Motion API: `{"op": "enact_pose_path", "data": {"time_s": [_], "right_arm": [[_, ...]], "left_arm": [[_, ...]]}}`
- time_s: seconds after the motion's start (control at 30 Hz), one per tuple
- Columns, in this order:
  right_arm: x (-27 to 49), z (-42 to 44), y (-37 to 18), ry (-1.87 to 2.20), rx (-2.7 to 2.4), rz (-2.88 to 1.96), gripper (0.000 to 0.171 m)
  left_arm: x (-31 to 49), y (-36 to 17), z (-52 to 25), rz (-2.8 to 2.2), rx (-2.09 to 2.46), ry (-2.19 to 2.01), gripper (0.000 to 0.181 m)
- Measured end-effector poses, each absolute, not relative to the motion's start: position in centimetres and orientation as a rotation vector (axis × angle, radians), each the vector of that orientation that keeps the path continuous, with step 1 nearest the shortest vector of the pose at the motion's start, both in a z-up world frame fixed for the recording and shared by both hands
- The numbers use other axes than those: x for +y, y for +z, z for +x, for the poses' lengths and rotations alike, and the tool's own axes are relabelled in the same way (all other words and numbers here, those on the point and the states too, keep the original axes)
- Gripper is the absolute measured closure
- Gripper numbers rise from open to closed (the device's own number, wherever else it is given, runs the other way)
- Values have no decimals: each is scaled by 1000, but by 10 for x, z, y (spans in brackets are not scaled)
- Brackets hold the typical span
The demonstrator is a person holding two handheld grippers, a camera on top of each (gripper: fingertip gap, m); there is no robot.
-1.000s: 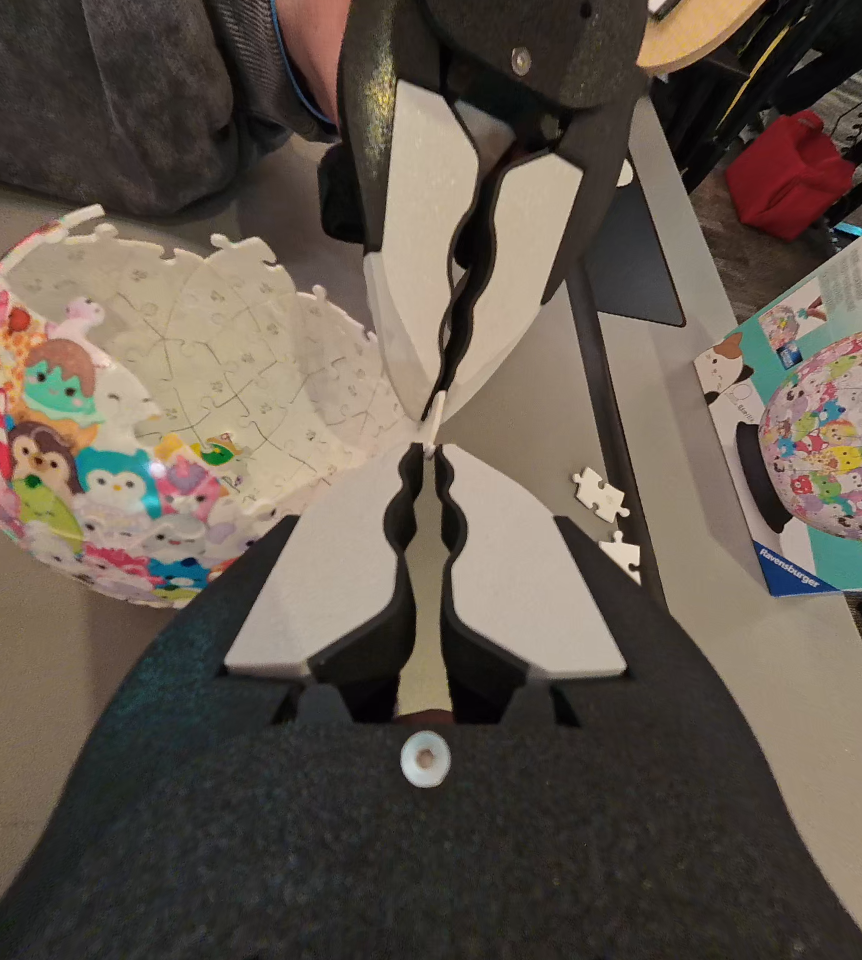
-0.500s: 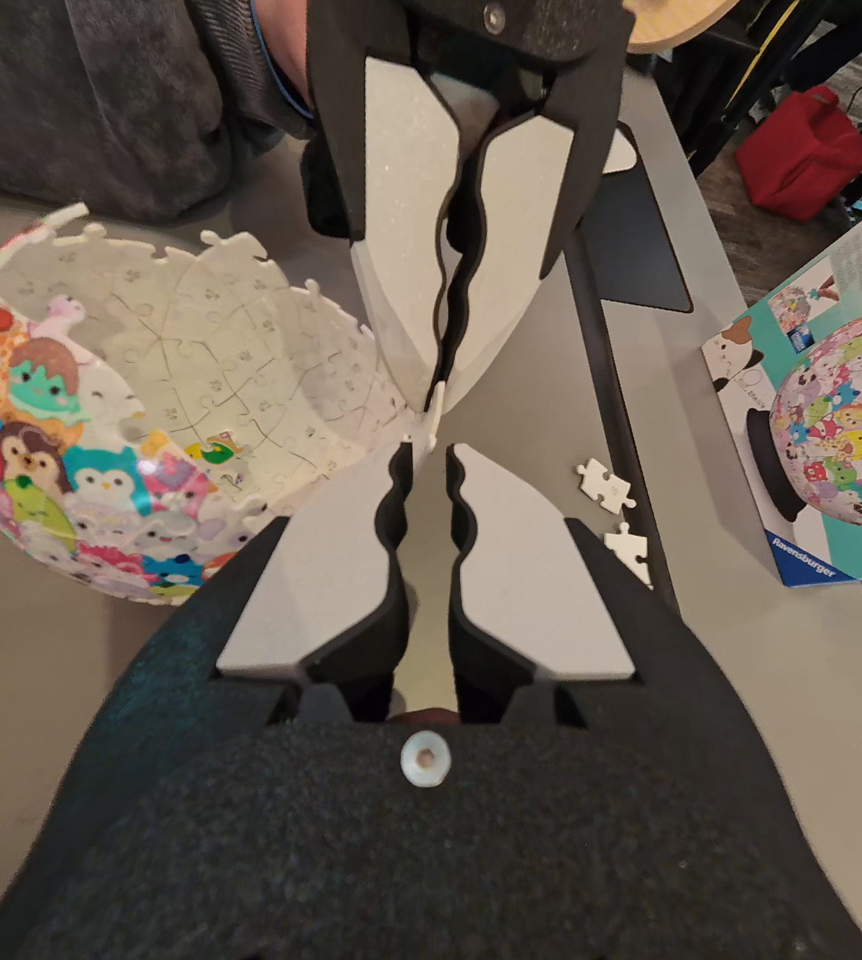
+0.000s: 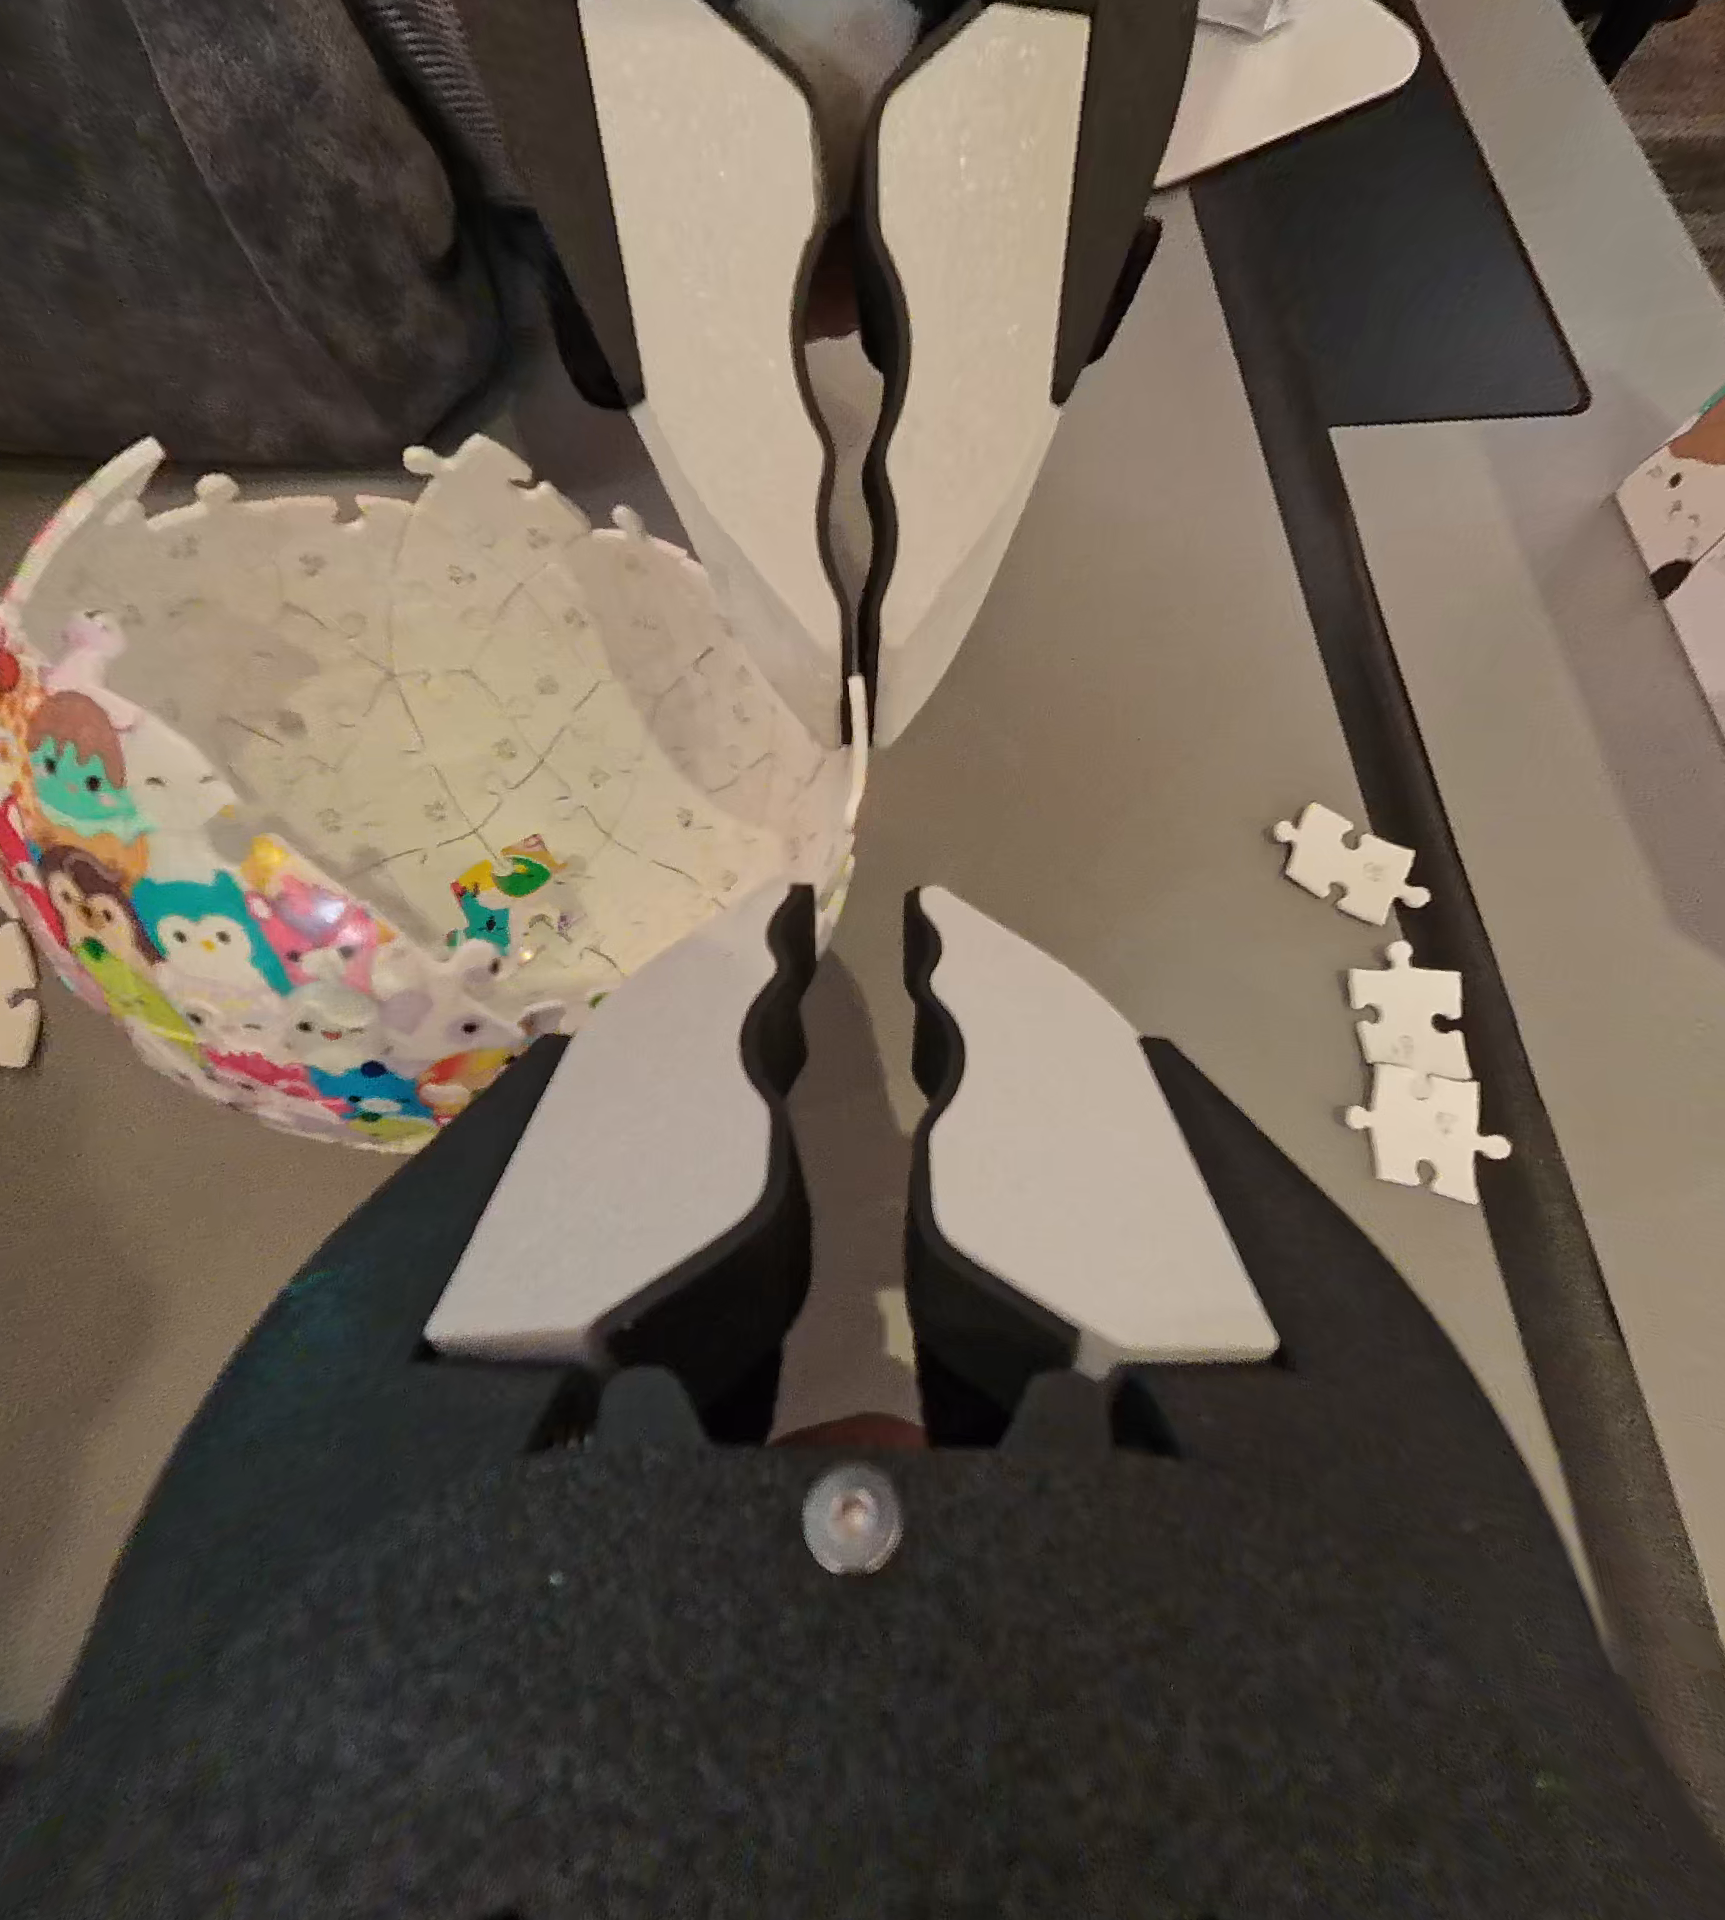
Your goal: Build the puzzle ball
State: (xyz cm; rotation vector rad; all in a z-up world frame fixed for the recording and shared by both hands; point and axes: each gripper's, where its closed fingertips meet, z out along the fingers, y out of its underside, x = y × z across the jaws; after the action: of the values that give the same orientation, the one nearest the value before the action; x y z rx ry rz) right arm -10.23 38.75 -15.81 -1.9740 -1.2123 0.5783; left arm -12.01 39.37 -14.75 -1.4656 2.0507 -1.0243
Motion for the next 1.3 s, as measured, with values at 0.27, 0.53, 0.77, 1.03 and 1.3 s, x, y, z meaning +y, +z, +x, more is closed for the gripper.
{"op": "enact_pose_path", "data": {"time_s": [0.27, 0.53, 0.77, 1.03, 1.3], "right_arm": [[387, -97, -147, 599, -1182, -1986, 148], [385, -90, -124, 668, -1159, -2177, 149], [379, -98, -149, 526, -1394, -2618, 145], [372, -89, -164, 247, -1420, -2797, 147], [370, -95, -173, 238, -1470, -2832, 162]], "left_arm": [[396, -135, -120, -1453, 1992, -1083, 180], [448, -111, -139, -1503, 1637, -1183, 180], [481, -136, -146, -1582, 1357, -1235, 180], [469, -158, -130, -1575, 1467, -1168, 180], [468, -157, -130, -1590, 1457, -1232, 179]]}}
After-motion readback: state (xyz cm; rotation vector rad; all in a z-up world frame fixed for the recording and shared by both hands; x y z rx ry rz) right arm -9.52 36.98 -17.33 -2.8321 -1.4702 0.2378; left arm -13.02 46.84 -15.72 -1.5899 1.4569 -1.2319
